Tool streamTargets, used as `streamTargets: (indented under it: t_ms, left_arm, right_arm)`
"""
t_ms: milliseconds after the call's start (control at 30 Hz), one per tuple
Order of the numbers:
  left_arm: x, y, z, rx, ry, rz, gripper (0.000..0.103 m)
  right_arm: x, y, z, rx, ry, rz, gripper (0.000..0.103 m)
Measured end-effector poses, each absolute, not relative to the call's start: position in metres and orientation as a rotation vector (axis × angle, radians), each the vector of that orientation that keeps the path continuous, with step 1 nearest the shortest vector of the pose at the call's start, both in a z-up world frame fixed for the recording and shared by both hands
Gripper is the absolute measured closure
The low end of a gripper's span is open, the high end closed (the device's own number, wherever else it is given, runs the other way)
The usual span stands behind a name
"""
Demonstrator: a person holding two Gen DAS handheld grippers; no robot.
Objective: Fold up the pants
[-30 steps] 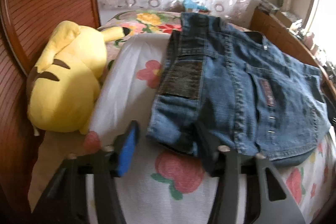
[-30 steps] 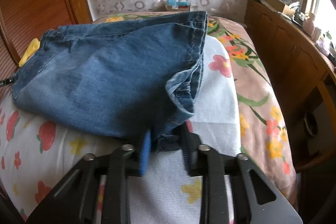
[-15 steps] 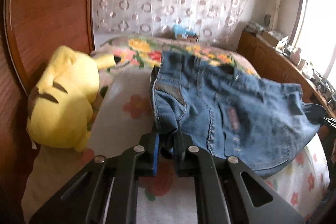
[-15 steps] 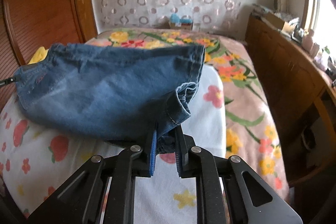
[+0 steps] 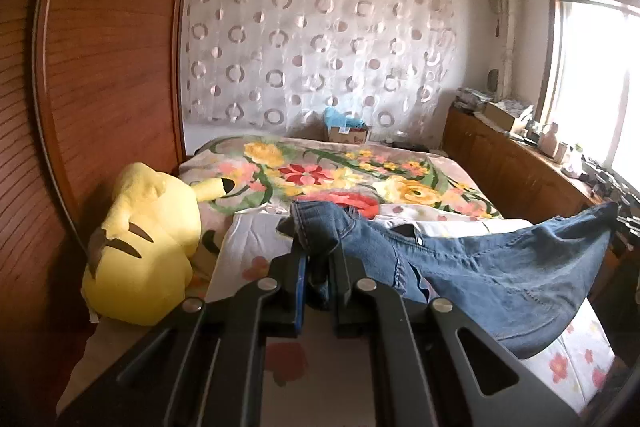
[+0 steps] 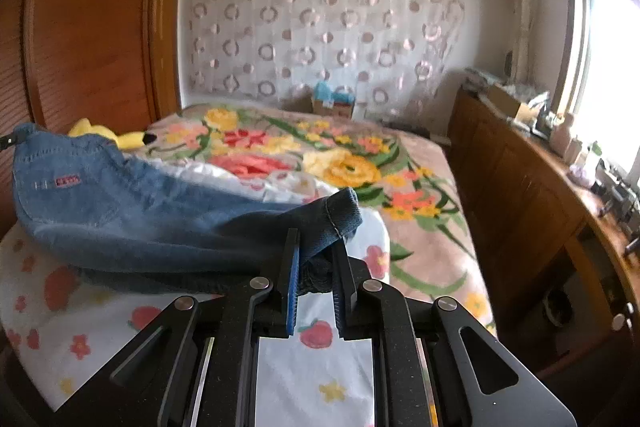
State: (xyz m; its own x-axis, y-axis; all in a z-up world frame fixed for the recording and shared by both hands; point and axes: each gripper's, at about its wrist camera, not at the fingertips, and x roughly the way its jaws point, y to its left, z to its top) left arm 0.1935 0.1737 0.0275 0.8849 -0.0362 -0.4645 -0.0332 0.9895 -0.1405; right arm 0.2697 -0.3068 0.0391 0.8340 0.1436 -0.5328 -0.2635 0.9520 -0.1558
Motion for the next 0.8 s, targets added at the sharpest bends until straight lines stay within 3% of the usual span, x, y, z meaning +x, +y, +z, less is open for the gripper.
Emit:
streamTargets:
  t_ms: [400, 800]
  left_arm:
    - [0.088, 0.178, 0.005, -0.173, 0.525, -0.044, 0.097]
    - [0.055, 0.16, -0.05, -0.124, 0.688, -0.033, 0.089]
  right_arm:
    - [0.175, -0.322, 0.028, -0.221, 0.571, 0.218, 0.092]
    - [0.132, -0.33, -0.037, -0.098, 0.695, 0.223, 0.091]
